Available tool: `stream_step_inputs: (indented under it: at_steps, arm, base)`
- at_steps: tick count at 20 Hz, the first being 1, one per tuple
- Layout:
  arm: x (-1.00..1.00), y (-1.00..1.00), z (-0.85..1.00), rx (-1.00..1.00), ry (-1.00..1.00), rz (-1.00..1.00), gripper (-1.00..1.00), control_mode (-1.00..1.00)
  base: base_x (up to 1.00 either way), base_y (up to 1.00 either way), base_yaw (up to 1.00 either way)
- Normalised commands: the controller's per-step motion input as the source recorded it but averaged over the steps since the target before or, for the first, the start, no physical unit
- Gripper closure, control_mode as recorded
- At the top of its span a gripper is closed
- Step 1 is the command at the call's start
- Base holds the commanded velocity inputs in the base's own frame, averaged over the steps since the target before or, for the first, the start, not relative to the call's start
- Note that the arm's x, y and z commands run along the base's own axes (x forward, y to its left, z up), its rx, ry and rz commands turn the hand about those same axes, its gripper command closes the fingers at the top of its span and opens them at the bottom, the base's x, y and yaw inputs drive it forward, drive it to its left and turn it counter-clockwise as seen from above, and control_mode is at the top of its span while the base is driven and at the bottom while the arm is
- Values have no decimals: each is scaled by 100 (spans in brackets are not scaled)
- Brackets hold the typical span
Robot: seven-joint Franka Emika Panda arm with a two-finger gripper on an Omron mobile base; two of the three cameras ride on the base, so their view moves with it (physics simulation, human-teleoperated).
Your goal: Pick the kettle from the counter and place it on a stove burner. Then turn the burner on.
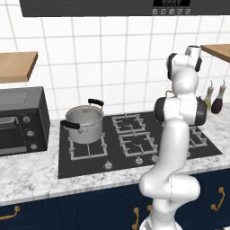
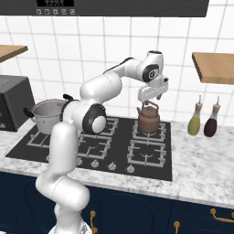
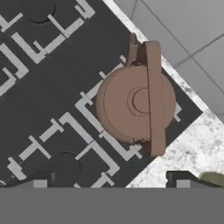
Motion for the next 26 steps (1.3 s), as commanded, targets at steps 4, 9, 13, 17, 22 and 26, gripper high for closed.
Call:
stream_step_inputs:
  at_steps: [4, 9, 13, 17, 22, 26]
  arm:
    - [-85, 28, -4, 4, 15, -29, -100, -100]
    - [-82, 41, -27, 1, 7, -29, -100, -100]
    - [-92, 30, -28, -4, -13, -11, -100, -100]
    - [-77, 13, -19, -10, -19, -7, -100, -100]
    - [-37, 33, -38, -5, -3, 0, -100, -100]
    - [0, 56, -29, -3, 1, 0, -100, -100]
  base:
    - [0, 0, 0]
    - [0, 0, 0]
    - [0, 0, 0]
    - [0, 0, 0]
    - [0, 0, 0]
    - [0, 0, 0]
